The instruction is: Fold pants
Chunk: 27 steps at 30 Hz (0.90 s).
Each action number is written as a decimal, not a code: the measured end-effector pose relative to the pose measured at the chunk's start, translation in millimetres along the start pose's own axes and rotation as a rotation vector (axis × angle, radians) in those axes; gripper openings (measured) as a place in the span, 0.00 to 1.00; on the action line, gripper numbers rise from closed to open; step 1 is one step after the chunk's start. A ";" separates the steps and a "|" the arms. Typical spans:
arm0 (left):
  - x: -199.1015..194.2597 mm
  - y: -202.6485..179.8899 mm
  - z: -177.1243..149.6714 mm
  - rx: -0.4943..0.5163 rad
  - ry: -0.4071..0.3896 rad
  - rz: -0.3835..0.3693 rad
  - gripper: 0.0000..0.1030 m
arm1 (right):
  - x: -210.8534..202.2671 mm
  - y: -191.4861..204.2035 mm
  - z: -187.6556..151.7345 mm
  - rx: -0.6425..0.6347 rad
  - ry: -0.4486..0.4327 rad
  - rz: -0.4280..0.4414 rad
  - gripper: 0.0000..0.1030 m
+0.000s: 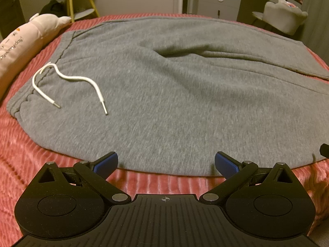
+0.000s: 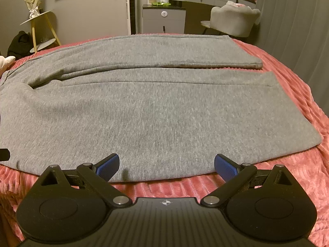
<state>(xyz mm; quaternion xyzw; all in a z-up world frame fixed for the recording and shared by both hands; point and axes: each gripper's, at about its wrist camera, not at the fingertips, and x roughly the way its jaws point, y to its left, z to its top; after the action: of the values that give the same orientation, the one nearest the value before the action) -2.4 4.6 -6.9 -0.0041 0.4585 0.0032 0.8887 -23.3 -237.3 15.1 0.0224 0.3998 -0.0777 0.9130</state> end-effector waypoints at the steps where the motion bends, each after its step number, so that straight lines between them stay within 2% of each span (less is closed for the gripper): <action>1: 0.1 -0.1 -0.1 0.000 0.001 0.000 1.00 | 0.2 0.5 0.3 0.001 0.001 0.000 0.96; 27: 1.2 0.0 1.0 0.001 0.011 0.003 1.00 | 4.0 -3.6 0.2 0.034 0.014 0.013 0.96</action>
<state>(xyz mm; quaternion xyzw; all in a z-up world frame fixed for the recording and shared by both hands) -0.9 4.6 -7.2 -0.0031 0.4636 0.0044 0.8860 -21.0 -241.4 12.4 0.0408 0.4047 -0.0785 0.9102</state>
